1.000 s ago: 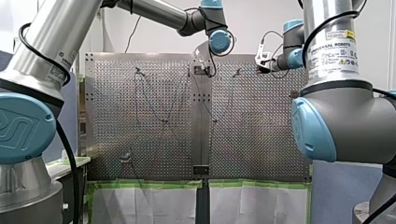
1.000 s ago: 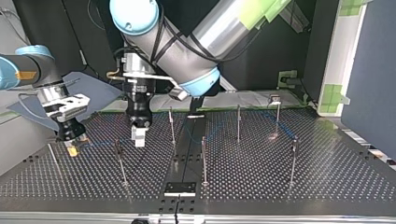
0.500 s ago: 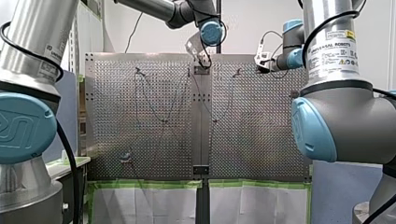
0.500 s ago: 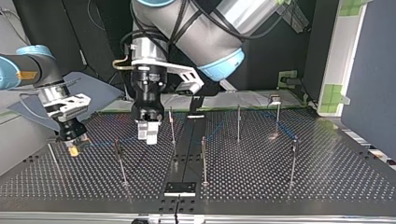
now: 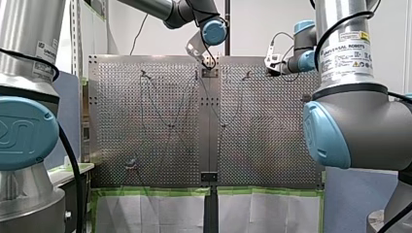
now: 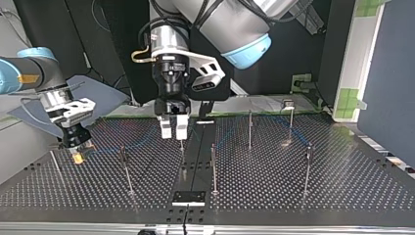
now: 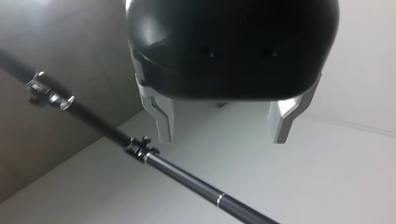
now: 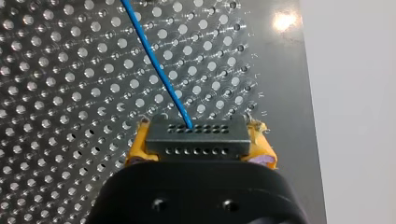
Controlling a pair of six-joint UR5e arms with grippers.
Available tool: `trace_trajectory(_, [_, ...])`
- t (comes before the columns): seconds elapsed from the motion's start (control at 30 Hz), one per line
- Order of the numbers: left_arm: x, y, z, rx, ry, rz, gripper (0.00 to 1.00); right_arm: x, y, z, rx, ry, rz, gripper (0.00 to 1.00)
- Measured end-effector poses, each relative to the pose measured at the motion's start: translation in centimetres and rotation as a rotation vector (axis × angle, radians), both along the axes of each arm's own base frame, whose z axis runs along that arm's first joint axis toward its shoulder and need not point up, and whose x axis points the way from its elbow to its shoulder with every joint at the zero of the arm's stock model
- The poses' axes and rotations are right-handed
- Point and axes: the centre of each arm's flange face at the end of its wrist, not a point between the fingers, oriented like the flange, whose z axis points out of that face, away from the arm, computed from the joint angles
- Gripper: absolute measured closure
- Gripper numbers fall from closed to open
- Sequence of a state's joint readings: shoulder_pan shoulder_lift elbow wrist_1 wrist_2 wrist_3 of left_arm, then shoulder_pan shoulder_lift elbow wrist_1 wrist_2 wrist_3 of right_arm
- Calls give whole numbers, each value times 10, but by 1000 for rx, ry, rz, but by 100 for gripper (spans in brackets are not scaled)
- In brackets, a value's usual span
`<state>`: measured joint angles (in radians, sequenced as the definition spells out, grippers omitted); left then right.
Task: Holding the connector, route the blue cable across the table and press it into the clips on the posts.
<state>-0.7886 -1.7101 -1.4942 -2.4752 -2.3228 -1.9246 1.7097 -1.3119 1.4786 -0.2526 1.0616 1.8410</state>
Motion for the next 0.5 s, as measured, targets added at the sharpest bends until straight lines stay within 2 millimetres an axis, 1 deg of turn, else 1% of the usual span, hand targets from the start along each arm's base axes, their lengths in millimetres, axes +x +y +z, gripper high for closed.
trace_trajectory(0.23, [0,10,-30,-61,25,49,0,0,0,0,1,0,0,100])
trace_trajectory(0.5, [-1,21,-59,-40,58,129,0,0,0,0,1,0,0,100])
